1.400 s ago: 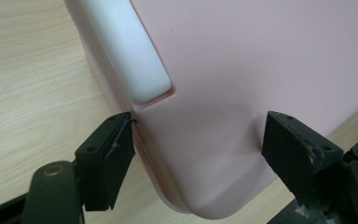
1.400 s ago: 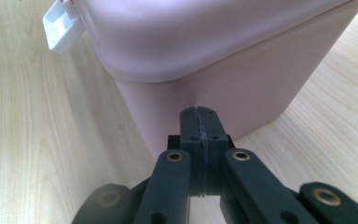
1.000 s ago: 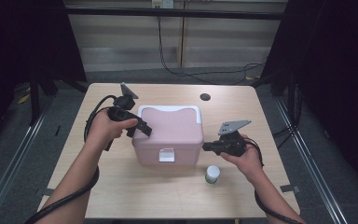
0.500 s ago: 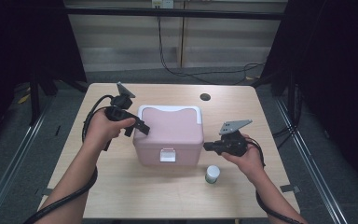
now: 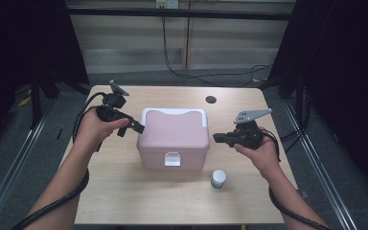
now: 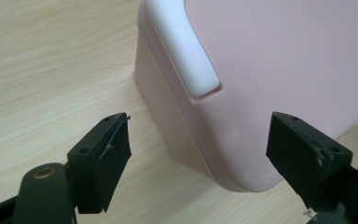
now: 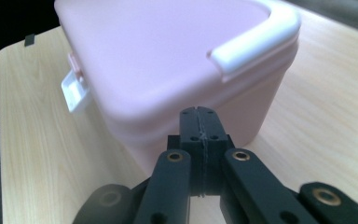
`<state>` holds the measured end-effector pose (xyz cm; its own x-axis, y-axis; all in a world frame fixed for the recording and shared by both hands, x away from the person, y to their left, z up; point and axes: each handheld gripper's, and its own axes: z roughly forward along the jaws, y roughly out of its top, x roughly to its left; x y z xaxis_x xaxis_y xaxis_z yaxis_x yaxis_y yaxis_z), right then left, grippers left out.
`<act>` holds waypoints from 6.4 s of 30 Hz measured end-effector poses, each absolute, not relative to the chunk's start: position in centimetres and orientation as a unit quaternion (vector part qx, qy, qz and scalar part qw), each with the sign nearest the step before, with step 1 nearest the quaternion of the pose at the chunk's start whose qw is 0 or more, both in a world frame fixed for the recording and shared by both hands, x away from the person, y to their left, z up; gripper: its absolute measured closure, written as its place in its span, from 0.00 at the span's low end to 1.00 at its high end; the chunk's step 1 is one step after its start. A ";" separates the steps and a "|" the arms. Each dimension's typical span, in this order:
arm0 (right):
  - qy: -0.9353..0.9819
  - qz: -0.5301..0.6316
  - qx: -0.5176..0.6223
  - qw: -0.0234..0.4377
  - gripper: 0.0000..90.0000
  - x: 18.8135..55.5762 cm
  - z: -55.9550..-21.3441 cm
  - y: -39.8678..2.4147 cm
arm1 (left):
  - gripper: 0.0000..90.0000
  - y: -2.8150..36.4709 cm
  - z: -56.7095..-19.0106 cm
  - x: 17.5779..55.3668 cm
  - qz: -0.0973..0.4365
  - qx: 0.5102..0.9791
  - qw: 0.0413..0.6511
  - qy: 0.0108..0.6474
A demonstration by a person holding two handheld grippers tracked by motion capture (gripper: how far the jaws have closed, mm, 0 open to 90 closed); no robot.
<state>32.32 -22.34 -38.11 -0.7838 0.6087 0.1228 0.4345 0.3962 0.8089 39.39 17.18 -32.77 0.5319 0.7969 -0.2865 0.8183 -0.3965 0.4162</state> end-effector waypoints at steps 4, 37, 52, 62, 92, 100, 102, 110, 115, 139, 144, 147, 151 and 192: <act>0.827 0.459 0.309 0.097 1.00 32.8 -36.6 -21.9 | 0.25 17.7 -32.7 39.5 -0.009 0.838 0.260 0.480; 0.817 0.488 0.295 0.086 1.00 34.5 -37.7 -16.5 | 0.21 16.7 -33.3 42.0 0.065 0.824 0.305 0.474; 0.827 0.472 0.291 0.095 1.00 34.2 -37.3 -16.2 | 0.20 14.7 -34.7 43.5 0.050 0.828 0.319 0.459; 0.833 0.461 0.290 0.095 1.00 34.3 -37.1 -16.0 | 0.20 14.2 -34.2 43.0 0.054 0.826 0.334 0.452; 0.845 0.438 0.291 0.103 1.00 34.2 -36.6 -15.5 | 0.24 13.2 -34.7 43.4 0.018 0.827 0.329 0.455; 0.847 0.432 0.292 0.106 1.00 34.2 -36.5 -15.3 | 0.32 13.7 -33.5 43.2 -0.002 0.826 0.335 0.453; 0.847 0.431 0.294 0.105 1.00 34.2 -36.5 -15.3 | 0.41 13.6 -33.1 43.1 -0.025 0.821 0.353 0.449; 0.849 0.425 0.294 0.110 1.00 34.1 -36.4 -15.2 | 0.26 13.4 -32.8 43.2 0.033 0.820 0.292 0.491; 0.848 0.426 0.296 0.106 1.00 34.2 -36.4 -15.2 | 0.23 13.8 -33.9 43.6 0.008 0.807 0.291 0.514; 0.844 0.434 0.300 0.095 1.00 34.2 -36.5 -15.4 | 0.28 13.3 -33.1 43.3 -0.043 0.804 0.290 0.517; 0.844 0.432 0.301 0.097 1.00 34.1 -36.5 -15.3 | 0.30 13.4 -32.8 43.1 -0.042 0.806 0.291 0.513; 0.847 0.428 0.301 0.098 1.00 34.1 -36.4 -15.2 | 0.30 13.4 -32.6 43.0 -0.039 0.809 0.291 0.510; 0.846 0.427 0.302 0.098 1.00 34.0 -36.4 -15.1 | 0.31 13.5 -32.3 42.8 -0.036 0.810 0.291 0.507; 0.846 0.416 0.315 0.104 1.00 33.8 -36.2 -14.6 | 0.38 13.5 -29.4 40.0 -0.017 0.839 0.275 0.469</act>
<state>33.84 -14.59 -36.19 -0.7796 0.6202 0.0870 0.4476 0.4545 0.7701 40.02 13.51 -29.40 0.5596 0.7773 -0.2873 0.7964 -0.4084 0.4461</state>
